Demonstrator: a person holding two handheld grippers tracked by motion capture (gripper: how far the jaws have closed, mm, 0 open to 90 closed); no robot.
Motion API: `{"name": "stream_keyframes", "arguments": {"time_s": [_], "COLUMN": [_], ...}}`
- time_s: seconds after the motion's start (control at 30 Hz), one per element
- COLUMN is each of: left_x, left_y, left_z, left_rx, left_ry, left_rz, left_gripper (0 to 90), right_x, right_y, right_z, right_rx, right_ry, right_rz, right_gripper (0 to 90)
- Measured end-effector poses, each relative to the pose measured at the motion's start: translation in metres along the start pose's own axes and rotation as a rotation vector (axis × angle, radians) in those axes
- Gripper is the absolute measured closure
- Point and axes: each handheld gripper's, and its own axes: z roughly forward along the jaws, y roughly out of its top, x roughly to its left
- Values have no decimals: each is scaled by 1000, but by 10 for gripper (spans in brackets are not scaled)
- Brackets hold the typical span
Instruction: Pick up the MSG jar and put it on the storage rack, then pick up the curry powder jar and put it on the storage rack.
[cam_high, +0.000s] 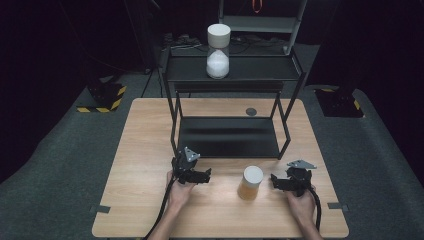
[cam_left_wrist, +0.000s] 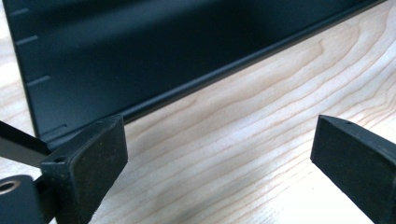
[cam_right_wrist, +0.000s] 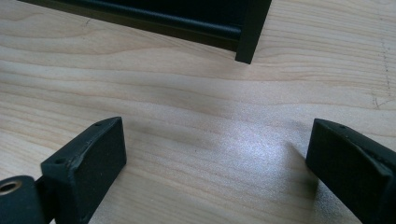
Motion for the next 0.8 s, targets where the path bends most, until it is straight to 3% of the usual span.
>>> {"name": "stream_keyframes", "arguments": {"time_s": [0.27, 0.4, 0.47, 0.8], "left_x": [-4, -3, -4, -6], "left_y": [-9, -16, -24, -25], "left_z": [7, 11, 12, 11], "left_rx": [21, 37, 23, 22], "left_ry": [19, 30, 35, 45], "left_rz": [12, -3, 3, -6], "left_gripper": [39, 38, 35, 39], "right_x": [-3, -8, -13, -28], "right_y": [0, 0, -2, -13], "right_z": [0, -2, -5, -19], "right_rx": [3, 4, -10, -38], "right_ry": [11, 34, 61, 188], "right_rz": [-11, -15, -19, -48], "right_gripper": [39, 27, 24, 0]}}
